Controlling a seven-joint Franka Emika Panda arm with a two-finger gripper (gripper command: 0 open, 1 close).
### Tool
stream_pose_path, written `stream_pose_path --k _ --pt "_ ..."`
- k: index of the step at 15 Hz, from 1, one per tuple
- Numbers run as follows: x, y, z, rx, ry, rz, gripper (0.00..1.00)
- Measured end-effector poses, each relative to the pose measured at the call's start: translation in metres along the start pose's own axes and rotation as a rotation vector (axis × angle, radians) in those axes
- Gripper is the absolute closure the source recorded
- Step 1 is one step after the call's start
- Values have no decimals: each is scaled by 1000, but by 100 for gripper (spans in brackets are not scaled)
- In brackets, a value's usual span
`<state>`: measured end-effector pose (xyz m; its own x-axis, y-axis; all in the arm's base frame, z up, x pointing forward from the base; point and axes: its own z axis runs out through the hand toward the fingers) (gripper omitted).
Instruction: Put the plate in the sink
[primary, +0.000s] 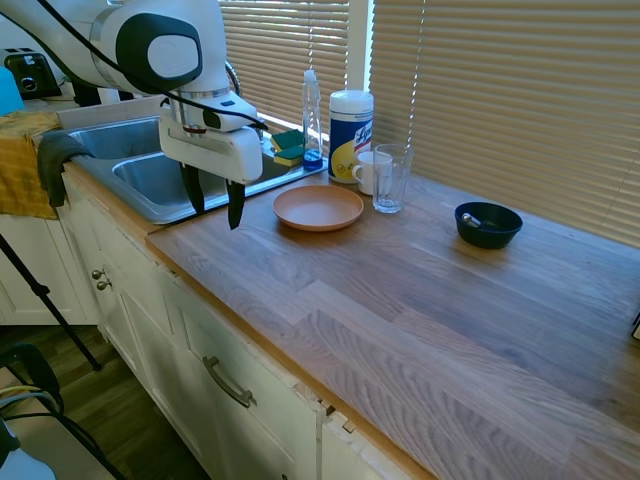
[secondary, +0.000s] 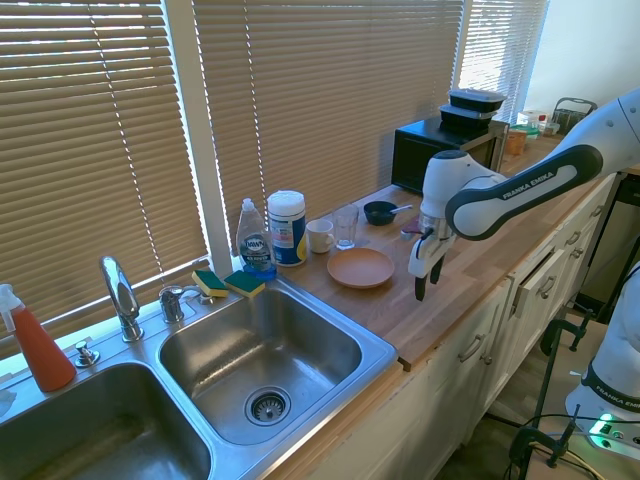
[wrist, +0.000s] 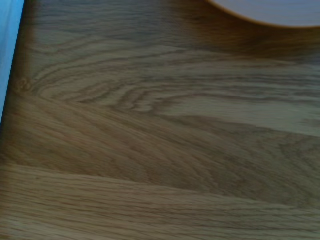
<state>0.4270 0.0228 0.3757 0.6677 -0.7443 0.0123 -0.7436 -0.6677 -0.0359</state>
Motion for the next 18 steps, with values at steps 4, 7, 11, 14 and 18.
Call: stream_pose_path --k 4,7,11,14,18 --pt "4 0 -2 12 4 8 0" --pt "24 5 -10 48 21 18 0" --pt "67 5 -12 76 33 34 0" --pt "109 6 -9 94 43 49 0" --pt "159 8 -13 130 62 39 0"
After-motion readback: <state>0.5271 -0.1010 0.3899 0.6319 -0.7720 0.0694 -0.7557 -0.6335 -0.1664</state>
